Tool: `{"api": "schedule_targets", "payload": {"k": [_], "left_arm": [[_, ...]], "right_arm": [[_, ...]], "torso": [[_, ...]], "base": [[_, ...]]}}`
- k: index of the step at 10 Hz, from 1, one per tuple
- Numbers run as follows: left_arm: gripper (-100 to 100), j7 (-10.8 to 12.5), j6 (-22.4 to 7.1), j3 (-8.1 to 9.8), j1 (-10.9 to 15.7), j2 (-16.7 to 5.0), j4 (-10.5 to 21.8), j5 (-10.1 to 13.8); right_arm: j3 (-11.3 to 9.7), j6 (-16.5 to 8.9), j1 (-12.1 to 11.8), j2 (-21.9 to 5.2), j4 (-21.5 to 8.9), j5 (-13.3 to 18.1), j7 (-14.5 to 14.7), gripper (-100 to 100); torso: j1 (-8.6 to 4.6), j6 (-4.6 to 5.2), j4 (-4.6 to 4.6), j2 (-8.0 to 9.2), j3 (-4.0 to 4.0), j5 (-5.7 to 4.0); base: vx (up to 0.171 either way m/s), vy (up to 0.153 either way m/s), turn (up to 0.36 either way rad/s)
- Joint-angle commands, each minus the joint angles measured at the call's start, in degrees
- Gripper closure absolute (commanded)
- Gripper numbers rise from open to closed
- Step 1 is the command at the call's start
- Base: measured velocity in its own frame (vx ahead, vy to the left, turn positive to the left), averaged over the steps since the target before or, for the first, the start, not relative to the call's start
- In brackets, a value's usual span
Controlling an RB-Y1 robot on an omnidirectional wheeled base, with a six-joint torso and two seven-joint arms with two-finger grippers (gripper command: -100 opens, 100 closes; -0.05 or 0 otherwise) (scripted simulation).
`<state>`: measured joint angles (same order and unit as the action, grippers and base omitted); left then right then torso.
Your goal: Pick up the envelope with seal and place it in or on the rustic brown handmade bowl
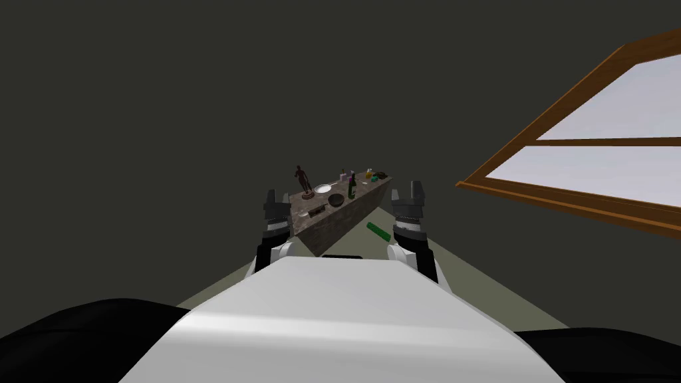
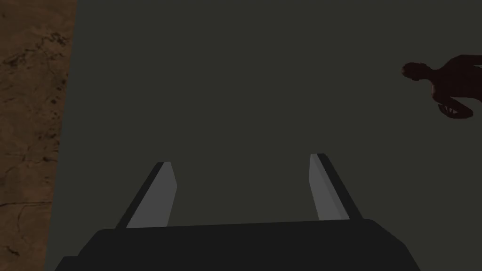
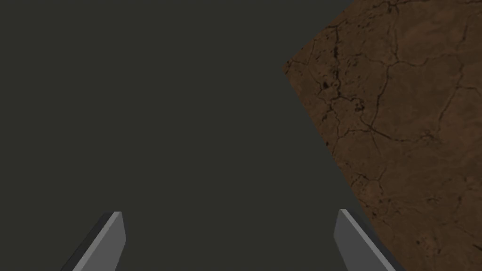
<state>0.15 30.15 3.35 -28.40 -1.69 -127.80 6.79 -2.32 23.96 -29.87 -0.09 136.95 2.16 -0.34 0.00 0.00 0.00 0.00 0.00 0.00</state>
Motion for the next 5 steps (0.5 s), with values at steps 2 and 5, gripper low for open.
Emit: {"api": "schedule_targets", "payload": {"k": [2,5], "left_arm": [[-100,0.97,-1.82,0.01,0.35,-3.07,0.2,1.36],[-100,3.28,-6.04,0.03,1.17,-7.13,0.54,4.65]], "right_arm": [[0.0,0.0,0.0,0.0,0.0,0.0,0.0,0],[0.0,0.0,0.0,0.0,0.0,0.0,0.0,0]], "torso": [[-0.03,0.0,0.0,-0.02,-0.01,0.0],[-0.14,0.0,-0.03,-0.13,-0.07,-0.03]], "base": [[0.012,-0.02,0.017],[0.031,-0.046,0.035]]}}
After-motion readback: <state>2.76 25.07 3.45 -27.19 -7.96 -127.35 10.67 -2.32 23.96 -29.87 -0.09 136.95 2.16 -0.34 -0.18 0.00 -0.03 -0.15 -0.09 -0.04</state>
